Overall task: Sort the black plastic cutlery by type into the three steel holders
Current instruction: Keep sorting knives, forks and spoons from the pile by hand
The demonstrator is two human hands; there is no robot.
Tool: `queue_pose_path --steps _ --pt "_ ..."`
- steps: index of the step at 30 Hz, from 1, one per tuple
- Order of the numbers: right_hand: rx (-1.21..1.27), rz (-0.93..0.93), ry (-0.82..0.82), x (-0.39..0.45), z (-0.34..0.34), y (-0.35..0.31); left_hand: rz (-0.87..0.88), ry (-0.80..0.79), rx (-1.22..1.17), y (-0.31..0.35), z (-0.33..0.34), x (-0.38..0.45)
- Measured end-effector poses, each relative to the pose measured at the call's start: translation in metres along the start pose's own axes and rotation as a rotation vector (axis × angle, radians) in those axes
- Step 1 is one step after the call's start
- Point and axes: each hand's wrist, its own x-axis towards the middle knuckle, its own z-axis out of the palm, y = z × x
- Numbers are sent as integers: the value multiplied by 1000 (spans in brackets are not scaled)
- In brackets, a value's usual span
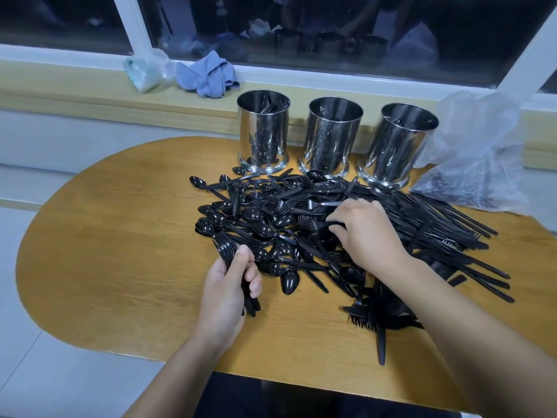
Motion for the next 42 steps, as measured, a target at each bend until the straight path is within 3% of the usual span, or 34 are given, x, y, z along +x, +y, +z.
queue_pose_path --steps 6,8,12,16,20,24,29,34,42 --pt "95 11 41 -15 -16 -10 8 -20 19 8 14 -9" --pt "248 30 49 -25 -26 -26 26 -49 28 10 24 -14" --pt "662 95 -115 -51 -29 -67 17 -53 -2 9 49 -19" --pt "810 99 -205 -70 -23 -91 -16 -21 -40 2 62 -17" --pt "660 0 -142 -76 -20 -96 -64 17 -31 -2 67 -21" --pt "617 -85 -177 -71 -28 -85 -125 94 -119 4 62 -16" --pt "491 118 70 -41 -26 -34 -116 -8 -119 14 59 -16" --pt "163 202 -39 -16 -12 8 -125 40 -182 6 66 -15" --pt "-13 135 -39 -14 -2 19 -149 -1 -199 -2 69 -12"
